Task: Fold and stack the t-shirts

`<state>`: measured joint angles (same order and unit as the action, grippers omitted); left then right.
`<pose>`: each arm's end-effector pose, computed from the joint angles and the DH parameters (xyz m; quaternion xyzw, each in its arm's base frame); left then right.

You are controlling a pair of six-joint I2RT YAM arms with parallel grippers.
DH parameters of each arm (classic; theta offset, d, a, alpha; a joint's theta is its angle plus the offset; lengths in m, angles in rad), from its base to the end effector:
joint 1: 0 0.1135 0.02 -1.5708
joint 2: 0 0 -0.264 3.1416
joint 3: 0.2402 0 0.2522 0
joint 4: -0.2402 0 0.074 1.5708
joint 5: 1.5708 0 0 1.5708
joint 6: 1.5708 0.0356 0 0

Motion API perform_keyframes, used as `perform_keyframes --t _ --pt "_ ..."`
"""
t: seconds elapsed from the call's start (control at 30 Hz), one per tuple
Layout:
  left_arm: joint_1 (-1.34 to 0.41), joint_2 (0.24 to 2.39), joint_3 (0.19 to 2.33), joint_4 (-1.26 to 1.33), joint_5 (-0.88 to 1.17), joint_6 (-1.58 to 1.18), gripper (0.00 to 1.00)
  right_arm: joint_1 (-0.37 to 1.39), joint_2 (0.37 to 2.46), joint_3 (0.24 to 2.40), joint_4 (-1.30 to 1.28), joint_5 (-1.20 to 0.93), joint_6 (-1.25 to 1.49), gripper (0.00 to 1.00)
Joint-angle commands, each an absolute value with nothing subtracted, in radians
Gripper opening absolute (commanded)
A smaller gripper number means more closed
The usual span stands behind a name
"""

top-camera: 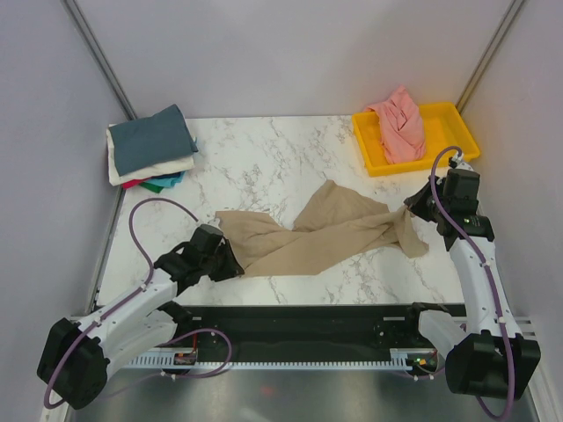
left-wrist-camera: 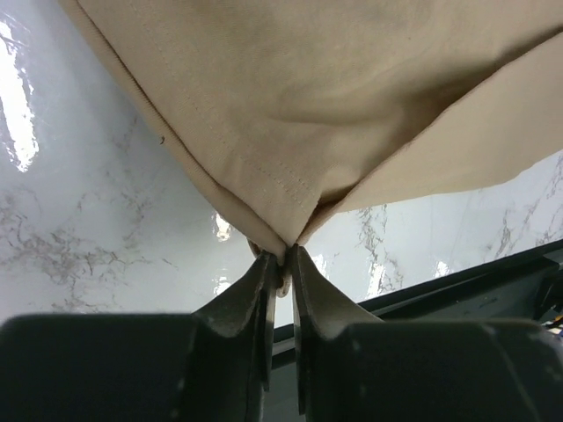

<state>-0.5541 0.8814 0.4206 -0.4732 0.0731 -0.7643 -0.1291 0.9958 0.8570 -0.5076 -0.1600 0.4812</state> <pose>0.1375 -0.0881 0.1740 -0.0882 0.9451 -0.2190 0.2260 0.2134 -0.0220 0.2948 0.2341 0.8617 0.1483 0.4251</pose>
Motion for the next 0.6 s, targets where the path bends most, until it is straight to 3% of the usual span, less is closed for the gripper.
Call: perform_keyframes --t 0.0,0.2,0.27,0.4,0.5,0.57 --pt "-0.564 0.862 0.417 -0.469 0.090 -0.807 0.18 -0.130 0.992 0.850 -0.474 -0.158 0.466 0.00" --pt "-0.571 0.871 0.422 -0.471 0.080 -0.804 0.02 -0.130 0.991 0.845 -0.472 -0.155 0.463 0.00" --pt "-0.572 0.870 0.420 -0.471 0.086 -0.807 0.02 -0.130 0.989 0.845 -0.476 -0.156 0.463 0.00" --pt "-0.577 0.861 0.417 -0.474 0.101 -0.816 0.29 -0.130 0.988 0.842 -0.474 -0.156 0.463 0.00" --pt "-0.580 0.853 0.411 -0.479 0.112 -0.830 0.39 -0.130 0.989 0.842 -0.474 -0.156 0.465 0.00" --pt "-0.587 0.844 0.400 -0.485 0.123 -0.841 0.39 -0.130 0.991 0.842 -0.474 -0.155 0.463 0.00"
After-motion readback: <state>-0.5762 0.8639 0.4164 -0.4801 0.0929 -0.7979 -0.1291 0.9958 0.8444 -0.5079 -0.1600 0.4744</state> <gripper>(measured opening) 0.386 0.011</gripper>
